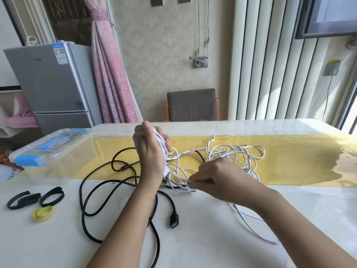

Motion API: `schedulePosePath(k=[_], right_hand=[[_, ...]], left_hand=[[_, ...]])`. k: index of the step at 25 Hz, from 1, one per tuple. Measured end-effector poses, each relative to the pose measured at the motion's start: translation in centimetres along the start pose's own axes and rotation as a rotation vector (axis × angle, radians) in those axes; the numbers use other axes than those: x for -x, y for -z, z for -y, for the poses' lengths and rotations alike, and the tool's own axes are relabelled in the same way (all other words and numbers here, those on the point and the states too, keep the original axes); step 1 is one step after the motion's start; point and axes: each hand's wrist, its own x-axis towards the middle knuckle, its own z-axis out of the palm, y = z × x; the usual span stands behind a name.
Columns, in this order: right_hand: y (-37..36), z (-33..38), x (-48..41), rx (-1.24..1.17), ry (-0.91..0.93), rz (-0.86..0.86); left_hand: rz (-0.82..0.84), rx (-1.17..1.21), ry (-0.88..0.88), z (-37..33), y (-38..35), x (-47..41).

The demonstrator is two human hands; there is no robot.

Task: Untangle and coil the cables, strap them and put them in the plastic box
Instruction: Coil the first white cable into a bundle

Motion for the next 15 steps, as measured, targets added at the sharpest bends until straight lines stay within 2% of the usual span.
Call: schedulePosePath(k=[2, 3, 5, 7, 8, 9, 11, 12, 13, 15], right_hand=[[0.5, 0.2, 0.1, -0.018, 0.019, -0.019], [0.7, 0.4, 0.2, -0.03, 0.028, -0.02], [1.2, 0.8, 0.2, -0.068, 0.04, -0.021], [1.8, 0.8, 0.3, -0.116, 0.041, -0.029], [2.2, 0.6, 0.4, -0.136, 0.036, -0.034], [2.7, 0.4, 0.6, -0.158, 0.02, -0.038], [3.8, 0.1, 0.9, -0.247, -0.04, -0.059], [4.3, -0.1, 1.1, -0.305, -0.074, -0.076], [4.7, -0.1, 1.3, -0.344, -0.094, -0.092], [4.8, 0.0, 1.4, -0.359, -0.105, -0.089]], left_hand=[[0.196, -0.219, -0.091, 0.5, -0.1, 0.2], [0.335, -0.311, -0.067, 0.8, 0.0, 0.4], [0.615, -0.552, 0.082, 0.9, -0.1, 1.3], [0.757, -0.737, 0.263, 0.3, -0.5, 2.2], [0.744, -0.71, 0.346, 0.0, -0.7, 2.3], [0.697, -0.572, 0.438, -0.3, -0.8, 2.2], [0.583, -0.146, 0.582, -0.8, -0.4, 1.3], [0.519, -0.017, 0.608, -0.7, 0.0, 0.5], [0.466, 0.016, 0.609, -0.4, 0.5, -0.1], [0.418, -0.084, 0.547, 0.1, 0.8, -0.4]])
